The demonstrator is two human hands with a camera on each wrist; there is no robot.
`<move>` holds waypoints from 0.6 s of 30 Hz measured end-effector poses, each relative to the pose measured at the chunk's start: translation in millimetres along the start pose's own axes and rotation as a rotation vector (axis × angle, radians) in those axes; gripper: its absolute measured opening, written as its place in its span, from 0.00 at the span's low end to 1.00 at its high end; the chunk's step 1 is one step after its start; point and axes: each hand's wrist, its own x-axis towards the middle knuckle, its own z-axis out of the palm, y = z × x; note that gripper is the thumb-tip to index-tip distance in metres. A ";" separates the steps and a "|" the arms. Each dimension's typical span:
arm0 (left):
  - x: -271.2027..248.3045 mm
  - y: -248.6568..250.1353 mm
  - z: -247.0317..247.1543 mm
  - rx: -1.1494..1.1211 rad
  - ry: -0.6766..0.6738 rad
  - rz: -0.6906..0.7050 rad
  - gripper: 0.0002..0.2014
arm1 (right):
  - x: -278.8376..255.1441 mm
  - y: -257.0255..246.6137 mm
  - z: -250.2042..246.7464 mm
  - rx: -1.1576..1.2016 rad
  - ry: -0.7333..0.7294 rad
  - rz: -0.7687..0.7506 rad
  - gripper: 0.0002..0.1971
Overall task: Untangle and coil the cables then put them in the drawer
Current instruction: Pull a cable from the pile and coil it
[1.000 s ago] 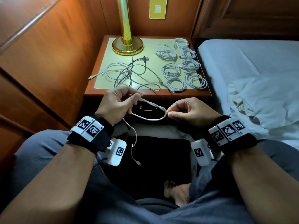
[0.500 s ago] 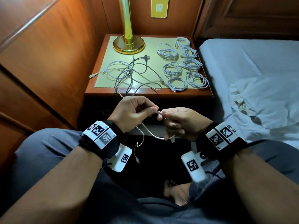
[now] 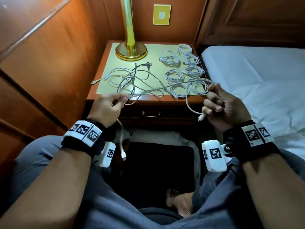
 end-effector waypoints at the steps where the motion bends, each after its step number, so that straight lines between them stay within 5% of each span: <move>1: -4.1 2.4 4.6 0.062 -0.037 0.052 0.07 | -0.4 2.8 0.4 -0.049 0.031 -0.063 0.13; 4: -25.7 11.7 30.8 0.115 -0.266 0.324 0.07 | -3.5 22.8 5.5 -0.378 0.029 -0.246 0.11; 7: -45.0 27.0 53.9 -0.068 -0.508 0.401 0.07 | -9.6 48.2 11.4 -0.836 -0.115 -0.259 0.09; 10: -47.8 39.4 57.9 -0.289 -0.427 0.396 0.02 | -12.7 63.5 11.8 -1.129 -0.221 -0.166 0.08; 14: -39.5 31.0 49.8 -0.336 -0.247 0.362 0.07 | -15.0 70.2 22.6 -0.871 -0.311 0.077 0.13; 18: -31.0 23.9 40.5 -0.204 -0.185 0.388 0.11 | -17.8 62.7 36.8 -0.506 -0.237 0.249 0.16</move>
